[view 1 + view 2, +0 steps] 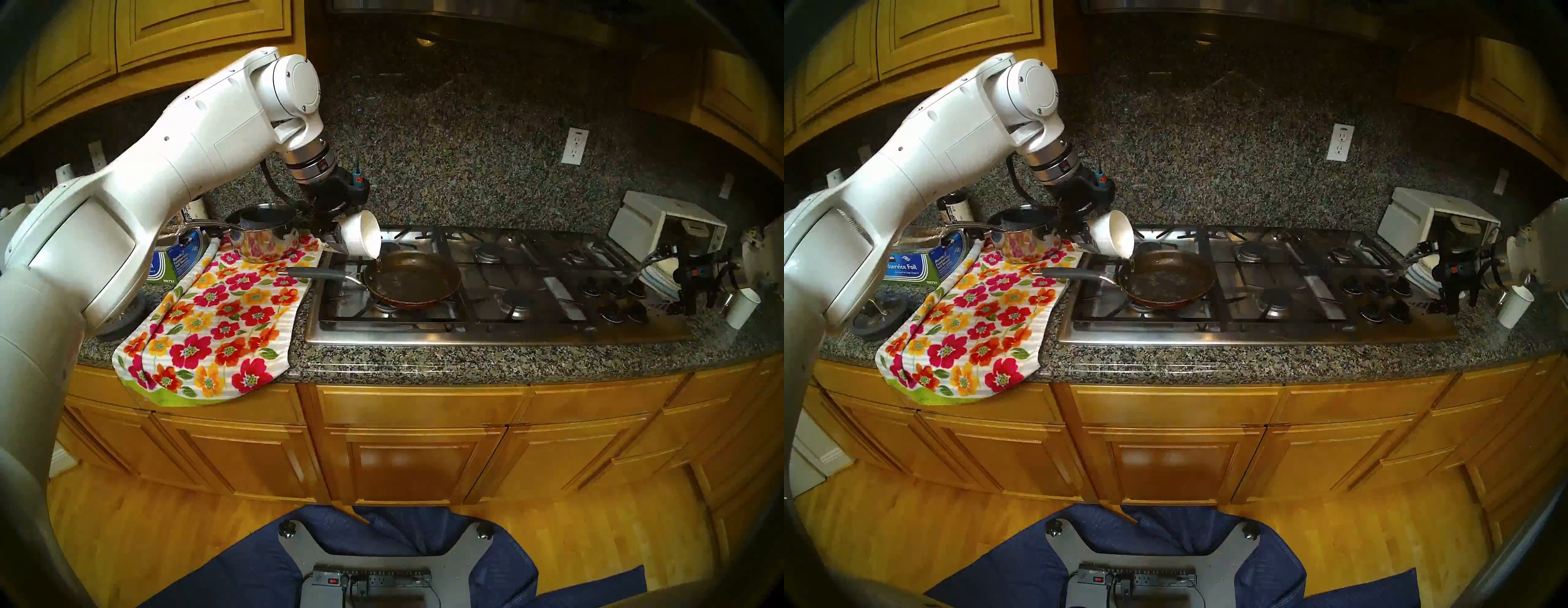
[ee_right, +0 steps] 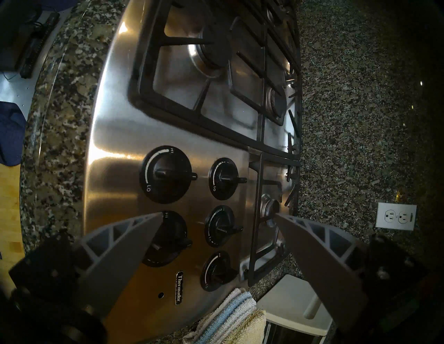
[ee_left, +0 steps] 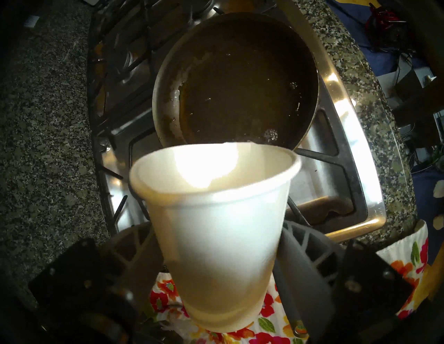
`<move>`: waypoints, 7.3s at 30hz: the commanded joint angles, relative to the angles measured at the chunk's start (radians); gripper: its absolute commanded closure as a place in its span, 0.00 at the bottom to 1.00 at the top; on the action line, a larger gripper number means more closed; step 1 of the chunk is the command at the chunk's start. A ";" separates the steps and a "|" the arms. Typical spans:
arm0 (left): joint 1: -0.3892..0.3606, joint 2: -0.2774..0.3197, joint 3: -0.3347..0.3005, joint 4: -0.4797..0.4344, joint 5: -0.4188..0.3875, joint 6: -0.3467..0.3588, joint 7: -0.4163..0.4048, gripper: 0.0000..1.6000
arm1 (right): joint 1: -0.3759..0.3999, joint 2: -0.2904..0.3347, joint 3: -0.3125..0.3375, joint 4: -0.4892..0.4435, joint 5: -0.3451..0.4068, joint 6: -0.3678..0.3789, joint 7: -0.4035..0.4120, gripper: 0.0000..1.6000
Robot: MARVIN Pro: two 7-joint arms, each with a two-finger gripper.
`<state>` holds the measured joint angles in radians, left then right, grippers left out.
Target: Pick up the water cup, pour water into the pot, turn on the stove
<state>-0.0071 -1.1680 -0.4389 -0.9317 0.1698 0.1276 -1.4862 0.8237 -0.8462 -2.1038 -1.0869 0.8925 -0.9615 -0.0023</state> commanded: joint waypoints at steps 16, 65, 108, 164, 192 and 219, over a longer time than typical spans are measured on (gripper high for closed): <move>-0.071 -0.057 -0.018 0.026 0.039 -0.050 0.003 0.36 | 0.025 -0.007 0.003 0.020 0.004 0.002 -0.011 0.00; -0.084 -0.124 -0.020 0.083 0.121 -0.161 0.044 0.36 | 0.025 -0.007 0.003 0.020 0.004 0.002 -0.011 0.00; -0.068 -0.110 -0.073 0.060 0.136 -0.142 0.112 0.35 | 0.025 -0.007 0.003 0.020 0.004 0.002 -0.011 0.00; 0.141 0.134 -0.311 -0.155 -0.079 0.091 0.224 0.30 | 0.025 -0.007 0.003 0.020 0.003 0.002 -0.012 0.00; 0.242 0.222 -0.421 -0.143 -0.158 0.145 0.325 0.30 | 0.025 -0.007 0.003 0.020 0.003 0.002 -0.012 0.00; 0.484 0.313 -0.610 -0.178 -0.304 0.070 0.522 0.29 | 0.025 -0.007 0.003 0.020 0.004 0.002 -0.011 0.00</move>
<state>0.4441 -0.8829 -0.9767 -1.0761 -0.0845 0.2319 -1.0220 0.8238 -0.8460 -2.1038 -1.0868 0.8925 -0.9616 -0.0024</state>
